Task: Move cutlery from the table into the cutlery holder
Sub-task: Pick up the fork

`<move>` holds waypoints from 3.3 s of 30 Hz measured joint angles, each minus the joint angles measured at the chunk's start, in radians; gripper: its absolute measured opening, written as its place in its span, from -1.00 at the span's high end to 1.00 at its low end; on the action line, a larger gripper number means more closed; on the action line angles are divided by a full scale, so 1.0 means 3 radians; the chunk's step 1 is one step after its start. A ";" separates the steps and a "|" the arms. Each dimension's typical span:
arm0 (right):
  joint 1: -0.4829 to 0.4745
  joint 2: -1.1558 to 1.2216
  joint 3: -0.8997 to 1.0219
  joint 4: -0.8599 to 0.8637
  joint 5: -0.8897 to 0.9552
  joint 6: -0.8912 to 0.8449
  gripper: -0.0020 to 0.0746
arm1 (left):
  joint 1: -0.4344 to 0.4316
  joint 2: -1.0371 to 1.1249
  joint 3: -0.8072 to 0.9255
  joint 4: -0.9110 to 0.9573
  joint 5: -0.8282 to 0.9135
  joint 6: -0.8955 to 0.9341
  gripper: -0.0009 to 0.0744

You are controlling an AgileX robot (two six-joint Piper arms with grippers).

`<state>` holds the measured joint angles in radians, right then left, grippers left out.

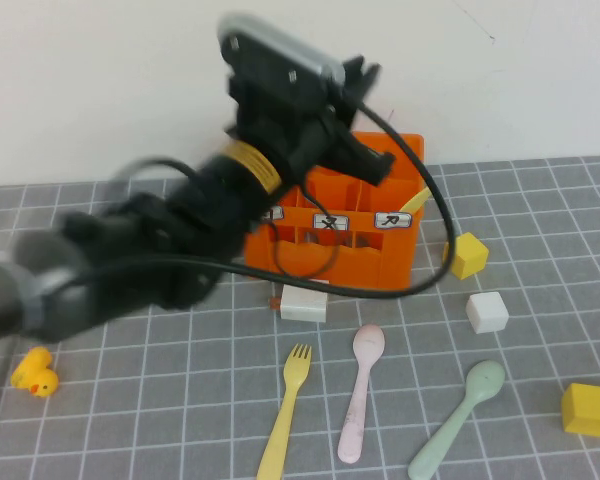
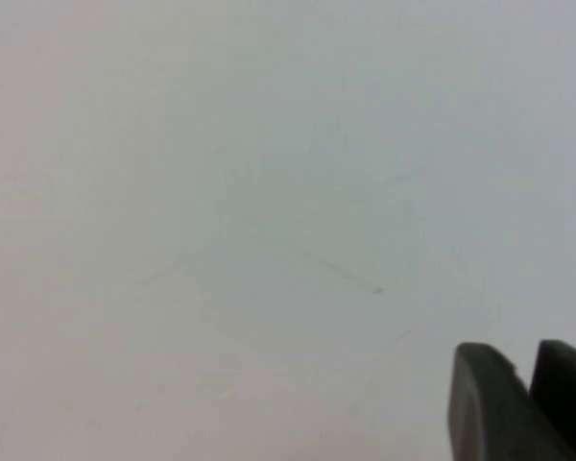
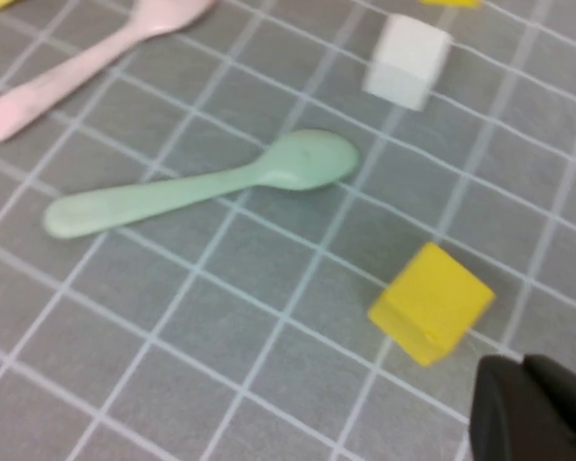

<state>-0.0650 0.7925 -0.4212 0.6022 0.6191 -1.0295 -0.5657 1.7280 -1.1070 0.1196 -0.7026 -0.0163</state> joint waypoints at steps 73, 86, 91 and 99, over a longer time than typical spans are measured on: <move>0.0000 -0.2553 0.0096 0.0169 0.0341 -0.0640 0.95 | 0.0929 -0.5802 0.3192 -0.1176 0.2552 0.0911 0.98; 0.0000 -0.2553 0.0096 0.0169 0.0211 -0.0640 0.95 | 0.0929 -0.5802 0.3192 -0.1176 0.2544 0.0904 0.98; 0.0000 -0.2553 0.0096 0.0169 0.0107 -0.0654 0.95 | 0.0929 -0.5802 0.3192 -0.1176 0.2544 0.0899 0.98; 0.0000 -0.2553 0.0099 0.0169 -0.0235 -0.0681 0.95 | 0.0929 -0.5802 0.3192 -0.1176 0.2544 0.0899 0.98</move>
<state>-0.0650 0.0265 -0.3915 0.6528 0.5486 -1.2339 -0.2869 -0.0126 -0.1494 -0.2333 0.0607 0.2534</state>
